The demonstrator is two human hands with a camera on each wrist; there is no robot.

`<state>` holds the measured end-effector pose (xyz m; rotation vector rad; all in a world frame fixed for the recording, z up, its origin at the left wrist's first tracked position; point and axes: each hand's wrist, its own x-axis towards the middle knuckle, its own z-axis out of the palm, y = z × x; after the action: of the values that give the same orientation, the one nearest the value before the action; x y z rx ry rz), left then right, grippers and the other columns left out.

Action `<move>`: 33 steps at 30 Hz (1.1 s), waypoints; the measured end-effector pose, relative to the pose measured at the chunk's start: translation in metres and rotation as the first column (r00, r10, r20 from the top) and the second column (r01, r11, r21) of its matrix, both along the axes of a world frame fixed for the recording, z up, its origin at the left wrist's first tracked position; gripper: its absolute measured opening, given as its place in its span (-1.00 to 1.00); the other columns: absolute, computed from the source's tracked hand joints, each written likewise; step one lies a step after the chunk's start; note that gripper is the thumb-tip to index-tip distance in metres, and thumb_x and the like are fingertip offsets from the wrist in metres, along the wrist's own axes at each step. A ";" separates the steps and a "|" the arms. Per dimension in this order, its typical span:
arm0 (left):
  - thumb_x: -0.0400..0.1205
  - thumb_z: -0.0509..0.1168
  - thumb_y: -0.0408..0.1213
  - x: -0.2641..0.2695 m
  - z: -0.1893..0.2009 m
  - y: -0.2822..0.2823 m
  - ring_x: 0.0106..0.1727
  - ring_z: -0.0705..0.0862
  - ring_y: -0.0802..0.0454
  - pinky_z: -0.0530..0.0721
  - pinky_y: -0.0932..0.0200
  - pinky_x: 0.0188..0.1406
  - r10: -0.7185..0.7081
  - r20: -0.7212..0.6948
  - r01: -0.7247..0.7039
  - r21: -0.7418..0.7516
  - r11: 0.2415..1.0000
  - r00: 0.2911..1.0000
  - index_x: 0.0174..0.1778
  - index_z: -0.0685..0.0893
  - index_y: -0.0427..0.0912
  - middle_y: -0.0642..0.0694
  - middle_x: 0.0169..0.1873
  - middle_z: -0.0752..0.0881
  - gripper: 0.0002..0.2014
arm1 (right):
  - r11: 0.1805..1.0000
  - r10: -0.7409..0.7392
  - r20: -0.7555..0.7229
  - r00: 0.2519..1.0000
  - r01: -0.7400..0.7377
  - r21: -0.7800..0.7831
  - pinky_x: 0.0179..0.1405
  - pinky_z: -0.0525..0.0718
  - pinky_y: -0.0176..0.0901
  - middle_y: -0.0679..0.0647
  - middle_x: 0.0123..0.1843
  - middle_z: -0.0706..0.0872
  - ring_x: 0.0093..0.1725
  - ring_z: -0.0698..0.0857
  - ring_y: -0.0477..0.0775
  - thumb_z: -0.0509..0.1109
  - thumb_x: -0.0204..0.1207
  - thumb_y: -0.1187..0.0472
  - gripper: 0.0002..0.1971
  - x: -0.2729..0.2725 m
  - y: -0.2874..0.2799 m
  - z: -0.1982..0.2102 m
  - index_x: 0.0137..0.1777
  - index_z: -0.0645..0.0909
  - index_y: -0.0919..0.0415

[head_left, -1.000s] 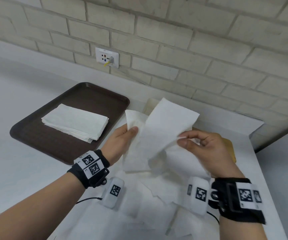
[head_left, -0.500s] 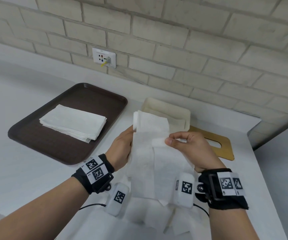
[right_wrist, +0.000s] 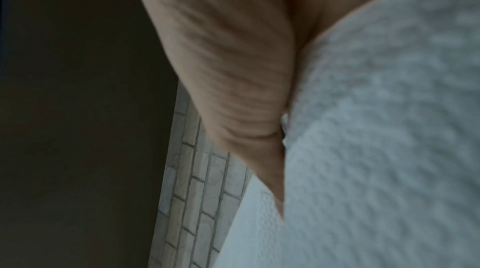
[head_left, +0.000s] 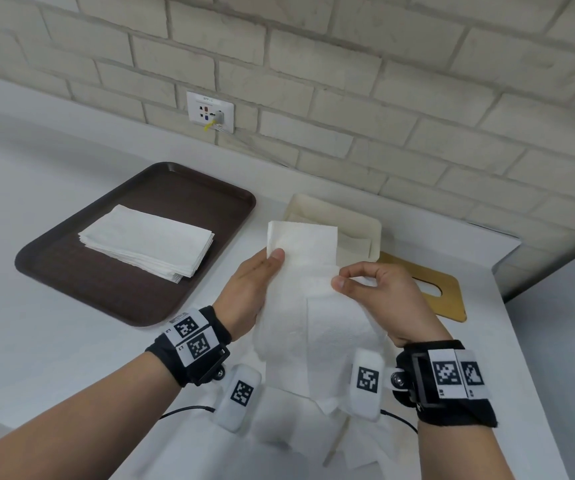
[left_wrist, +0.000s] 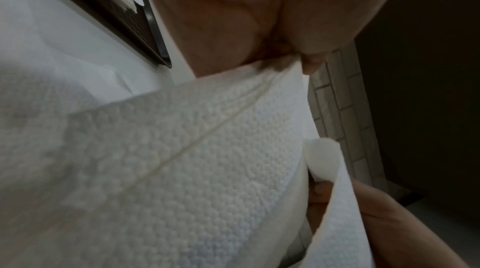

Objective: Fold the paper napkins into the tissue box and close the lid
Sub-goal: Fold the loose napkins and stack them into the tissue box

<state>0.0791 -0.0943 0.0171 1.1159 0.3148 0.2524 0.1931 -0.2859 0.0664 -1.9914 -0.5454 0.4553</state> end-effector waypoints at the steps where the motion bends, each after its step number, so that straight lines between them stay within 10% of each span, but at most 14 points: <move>1: 0.86 0.17 -0.08 0.001 -0.001 0.001 0.30 0.81 -0.23 0.65 -0.33 0.46 0.021 -0.010 -0.021 -0.017 1.000 1.000 0.36 0.70 -0.18 -0.22 0.26 0.83 -0.67 | 1.000 -0.003 0.029 1.000 0.003 -0.012 0.11 0.47 -0.35 -0.38 0.00 0.83 0.18 0.64 -0.50 0.64 0.49 0.01 -0.94 -0.001 -0.005 0.002 -0.17 0.83 -0.10; 5: 0.88 0.12 -0.13 0.003 0.001 0.006 0.25 0.82 -0.22 0.69 -0.28 0.41 0.059 -0.021 -0.060 -0.053 0.997 0.998 0.38 0.68 -0.24 -0.26 0.24 0.83 -0.65 | 0.998 0.030 0.078 0.997 -0.034 0.048 0.14 0.50 -0.47 -0.37 -0.06 0.84 0.12 0.69 -0.48 0.65 0.45 0.01 -0.92 -0.007 -0.028 0.022 -0.23 0.82 -0.12; 9: 0.88 0.11 -0.16 0.005 0.003 0.001 0.17 0.85 -0.13 0.78 -0.10 0.19 0.012 -0.015 -0.012 -0.015 1.000 1.000 0.28 0.74 -0.14 -0.16 0.16 0.87 -0.70 | 0.956 -0.003 -0.049 0.999 0.017 0.293 0.36 0.60 0.15 -0.05 -0.01 0.86 0.13 0.76 0.09 0.72 0.31 -0.10 -0.73 -0.001 -0.024 0.033 -0.13 0.84 0.04; 14: 0.87 0.12 -0.15 0.008 0.005 -0.009 0.17 0.85 -0.10 0.73 -0.12 0.24 -0.028 -0.021 0.028 -0.013 1.000 0.999 0.27 0.75 -0.11 -0.13 0.16 0.87 -0.71 | 0.954 -0.079 -0.075 0.994 0.097 0.283 -0.18 0.52 -0.65 -0.33 -0.24 0.82 -0.21 0.73 -0.45 0.63 0.50 0.19 -0.93 0.010 -0.003 0.028 -0.10 0.80 0.13; 20: 0.84 0.14 -0.02 0.008 0.006 -0.009 0.31 0.81 -0.17 0.73 -0.17 0.35 -0.053 -0.005 0.053 -0.039 0.998 0.999 0.40 0.68 -0.15 -0.16 0.27 0.83 -0.62 | 0.971 -0.131 -0.073 0.989 0.143 0.192 0.28 0.61 -0.25 -0.17 -0.01 0.87 0.17 0.78 -0.17 0.66 0.48 0.15 -0.94 0.020 0.008 0.013 -0.15 0.83 0.06; 33: 0.73 0.29 -0.03 0.009 -0.006 -0.010 0.31 0.80 -0.20 0.69 -0.36 0.41 -0.051 0.047 0.042 0.168 0.985 0.998 0.35 0.71 -0.08 -0.13 0.27 0.84 -0.66 | 0.981 -0.160 0.055 0.986 0.153 0.118 0.09 0.52 -0.54 -0.39 -0.12 0.84 0.09 0.73 -0.46 0.64 0.50 0.11 -0.96 0.010 0.005 0.019 -0.17 0.85 -0.02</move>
<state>0.0884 -0.1043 0.0107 1.2787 0.2248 0.2690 0.2033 -0.2808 0.0857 -1.9271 -0.4402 0.2578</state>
